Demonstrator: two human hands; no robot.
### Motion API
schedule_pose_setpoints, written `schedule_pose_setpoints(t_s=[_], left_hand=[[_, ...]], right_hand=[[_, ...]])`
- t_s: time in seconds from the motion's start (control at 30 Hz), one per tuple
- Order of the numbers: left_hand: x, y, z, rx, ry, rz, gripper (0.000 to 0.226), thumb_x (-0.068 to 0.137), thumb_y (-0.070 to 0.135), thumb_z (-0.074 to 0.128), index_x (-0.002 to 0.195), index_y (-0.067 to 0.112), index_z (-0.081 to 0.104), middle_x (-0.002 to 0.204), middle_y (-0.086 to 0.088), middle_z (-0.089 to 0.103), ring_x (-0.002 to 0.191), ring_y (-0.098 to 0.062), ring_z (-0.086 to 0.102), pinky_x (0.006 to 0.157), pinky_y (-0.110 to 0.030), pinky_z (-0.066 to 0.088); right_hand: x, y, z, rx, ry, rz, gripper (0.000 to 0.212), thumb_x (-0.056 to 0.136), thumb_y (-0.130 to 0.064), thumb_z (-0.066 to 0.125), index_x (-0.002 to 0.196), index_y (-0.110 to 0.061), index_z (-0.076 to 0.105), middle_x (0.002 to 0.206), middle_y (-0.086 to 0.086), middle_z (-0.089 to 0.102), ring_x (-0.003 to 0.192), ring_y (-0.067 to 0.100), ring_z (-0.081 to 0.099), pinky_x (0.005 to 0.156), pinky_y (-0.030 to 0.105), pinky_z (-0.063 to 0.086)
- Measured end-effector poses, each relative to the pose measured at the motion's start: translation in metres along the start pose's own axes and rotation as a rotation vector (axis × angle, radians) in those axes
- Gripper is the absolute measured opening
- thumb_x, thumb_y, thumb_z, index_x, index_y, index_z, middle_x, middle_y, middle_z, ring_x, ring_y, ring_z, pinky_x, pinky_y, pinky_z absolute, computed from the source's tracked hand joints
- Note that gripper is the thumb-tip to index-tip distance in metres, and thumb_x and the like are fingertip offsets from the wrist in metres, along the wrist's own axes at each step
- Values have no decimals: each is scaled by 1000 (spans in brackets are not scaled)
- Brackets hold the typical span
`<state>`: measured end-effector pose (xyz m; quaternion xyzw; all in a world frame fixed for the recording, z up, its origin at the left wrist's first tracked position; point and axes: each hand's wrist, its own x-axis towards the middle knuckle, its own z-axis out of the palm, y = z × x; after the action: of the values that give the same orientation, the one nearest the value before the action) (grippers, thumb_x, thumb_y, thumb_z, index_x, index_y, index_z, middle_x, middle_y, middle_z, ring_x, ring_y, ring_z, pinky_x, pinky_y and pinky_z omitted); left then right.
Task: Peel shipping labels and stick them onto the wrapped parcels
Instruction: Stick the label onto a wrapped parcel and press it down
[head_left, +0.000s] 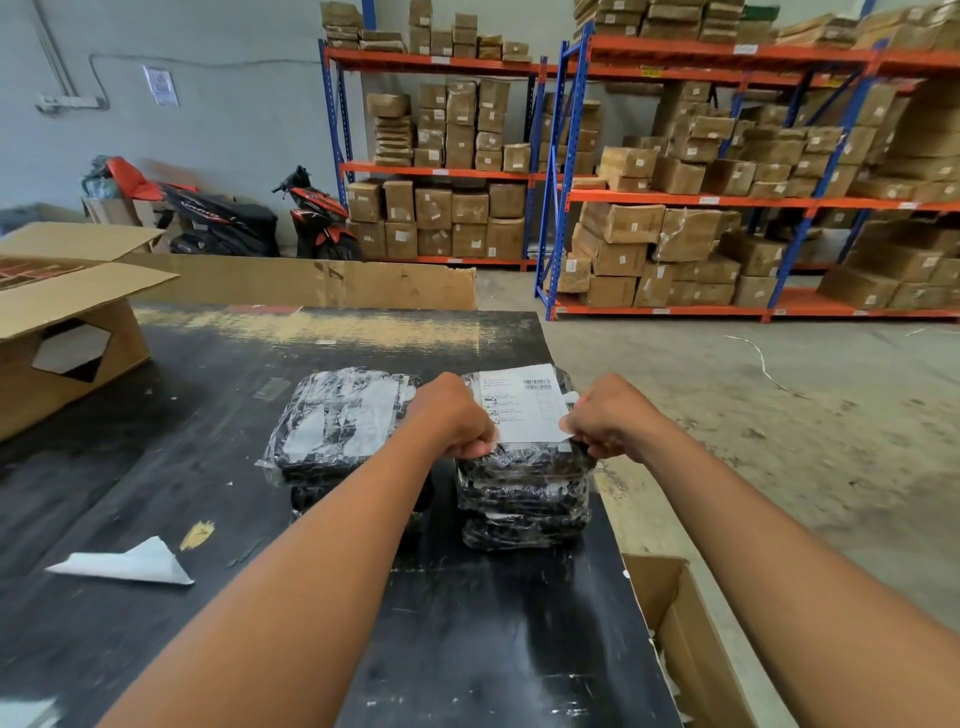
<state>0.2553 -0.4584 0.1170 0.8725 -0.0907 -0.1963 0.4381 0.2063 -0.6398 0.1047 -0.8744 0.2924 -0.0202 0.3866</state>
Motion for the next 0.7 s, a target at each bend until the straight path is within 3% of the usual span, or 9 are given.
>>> schedule_pose_setpoints(t_s=[0.1,0.17,0.27,0.37,0.4,0.47,0.53,0.63,0.7], left_hand=[[2,-3,-1,10,-10,-16,34,85,3,74,66,15,48,89,-23,75,61,-24,59,77,-38,56],[2,-4,-2,-8,-21,-27,34,85,4,74,67,16,48,83,-20,73,53,-21,57,68,-33,56],[4,-4,-3,26,-34,-45,23,88,5,71,74,12,54,77,-16,66,49,-17,51,57,-29,51],[8,-2,-2,64,-37,-51,6,91,6,66,89,2,63,76,-14,58,53,-20,51,66,-34,53],[9,-2,-1,65,-34,-52,9,91,10,66,91,2,63,75,-13,57,55,-21,51,66,-34,54],[10,-2,2,64,-17,-31,27,88,25,72,88,5,54,69,-10,55,55,-21,48,58,-30,52],[8,-5,6,111,11,3,45,80,38,80,92,8,48,67,-8,56,52,-21,47,55,-30,47],[6,-12,9,73,21,32,53,79,34,81,112,10,46,83,-10,62,54,-19,46,56,-32,42],[6,-13,7,16,5,23,54,80,31,81,117,14,45,91,-9,60,56,-16,43,53,-30,41]], right_hand=[[-2,4,-3,-23,-19,-3,14,85,-7,70,77,-6,58,67,11,56,47,20,49,47,26,47],[-5,8,-7,14,-64,13,21,89,-9,68,74,-9,54,62,8,51,47,18,45,49,28,47],[-8,14,-12,64,-129,37,14,92,-3,58,79,-8,56,61,5,47,47,15,41,49,27,48],[-9,15,-15,112,-172,44,9,92,-5,54,85,-8,58,65,4,47,48,12,40,49,26,45],[-12,12,-15,119,-179,43,7,92,-14,59,87,-8,58,66,3,47,49,12,40,49,25,45],[-11,9,-13,88,-176,32,37,86,-42,71,93,-9,59,69,2,47,54,13,43,50,25,43],[-9,8,-6,-40,-131,-9,55,76,-58,76,86,-8,57,73,3,52,59,16,47,51,26,43],[0,13,-1,-101,-135,-54,56,69,-56,82,76,-8,54,75,6,59,59,19,49,51,28,43],[4,16,-7,-53,-203,-49,49,73,-44,84,66,-14,47,72,6,58,59,18,46,50,27,42]])
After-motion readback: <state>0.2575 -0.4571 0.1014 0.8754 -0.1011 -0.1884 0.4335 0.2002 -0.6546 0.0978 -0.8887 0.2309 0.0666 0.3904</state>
